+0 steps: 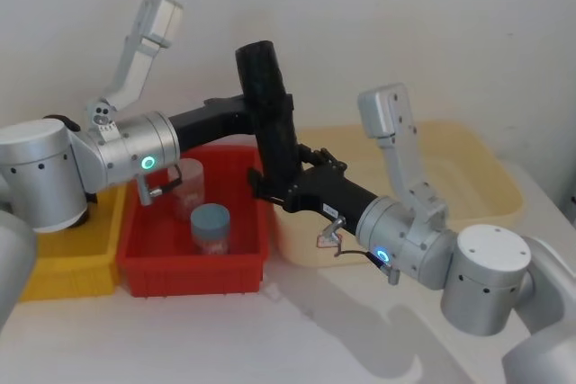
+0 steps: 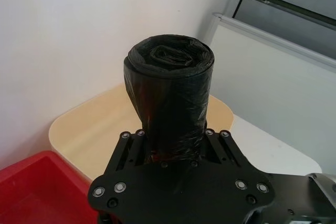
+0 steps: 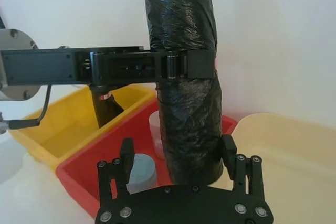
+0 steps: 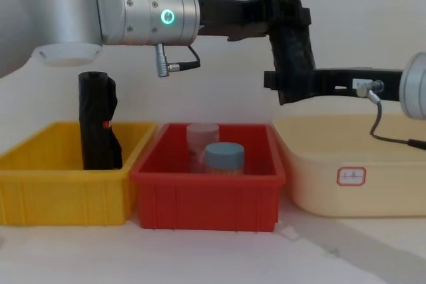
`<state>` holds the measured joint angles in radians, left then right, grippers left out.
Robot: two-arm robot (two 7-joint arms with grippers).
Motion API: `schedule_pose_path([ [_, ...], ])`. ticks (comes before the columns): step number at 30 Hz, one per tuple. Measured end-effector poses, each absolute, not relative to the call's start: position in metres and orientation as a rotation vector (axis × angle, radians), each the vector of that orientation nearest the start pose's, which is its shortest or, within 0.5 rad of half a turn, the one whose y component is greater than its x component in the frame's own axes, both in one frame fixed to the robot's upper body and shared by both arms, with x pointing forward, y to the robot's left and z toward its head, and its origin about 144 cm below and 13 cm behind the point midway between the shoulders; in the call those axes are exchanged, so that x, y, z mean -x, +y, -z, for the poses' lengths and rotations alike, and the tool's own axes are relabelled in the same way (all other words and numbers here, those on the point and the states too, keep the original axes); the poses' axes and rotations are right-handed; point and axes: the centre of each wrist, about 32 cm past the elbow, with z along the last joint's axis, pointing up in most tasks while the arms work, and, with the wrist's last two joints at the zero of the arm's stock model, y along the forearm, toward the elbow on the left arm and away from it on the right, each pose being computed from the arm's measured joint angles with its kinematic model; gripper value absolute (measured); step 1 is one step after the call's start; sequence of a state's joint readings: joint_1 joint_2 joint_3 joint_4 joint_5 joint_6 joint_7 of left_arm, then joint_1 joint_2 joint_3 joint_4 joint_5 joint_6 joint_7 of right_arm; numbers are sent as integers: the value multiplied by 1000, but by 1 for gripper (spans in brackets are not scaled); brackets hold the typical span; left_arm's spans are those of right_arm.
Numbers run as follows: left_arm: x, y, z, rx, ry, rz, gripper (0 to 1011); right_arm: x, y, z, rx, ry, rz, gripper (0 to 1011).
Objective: Pick up the garbage bag with the one hand and transfer it to the other hand.
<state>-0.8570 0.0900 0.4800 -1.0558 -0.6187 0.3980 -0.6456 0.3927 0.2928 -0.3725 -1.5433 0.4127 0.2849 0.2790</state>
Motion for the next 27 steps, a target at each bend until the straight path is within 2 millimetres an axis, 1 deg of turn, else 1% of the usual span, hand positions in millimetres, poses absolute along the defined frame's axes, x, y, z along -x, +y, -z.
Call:
schedule_pose_path([
  [12, -649, 133, -1323, 23, 232, -443, 414, -557, -199, -1250, 48, 36, 965, 1000],
  [20, -650, 131, -1322, -11, 218, -417, 414, -563, -198, -1250, 55, 38, 973, 1000],
  [22, -650, 131, -1322, -15, 216, -413, 414, -563, -198, -1250, 56, 38, 974, 983],
  [27, -650, 130, -1322, -26, 209, -404, 414, -566, -198, -1249, 59, 39, 977, 866],
])
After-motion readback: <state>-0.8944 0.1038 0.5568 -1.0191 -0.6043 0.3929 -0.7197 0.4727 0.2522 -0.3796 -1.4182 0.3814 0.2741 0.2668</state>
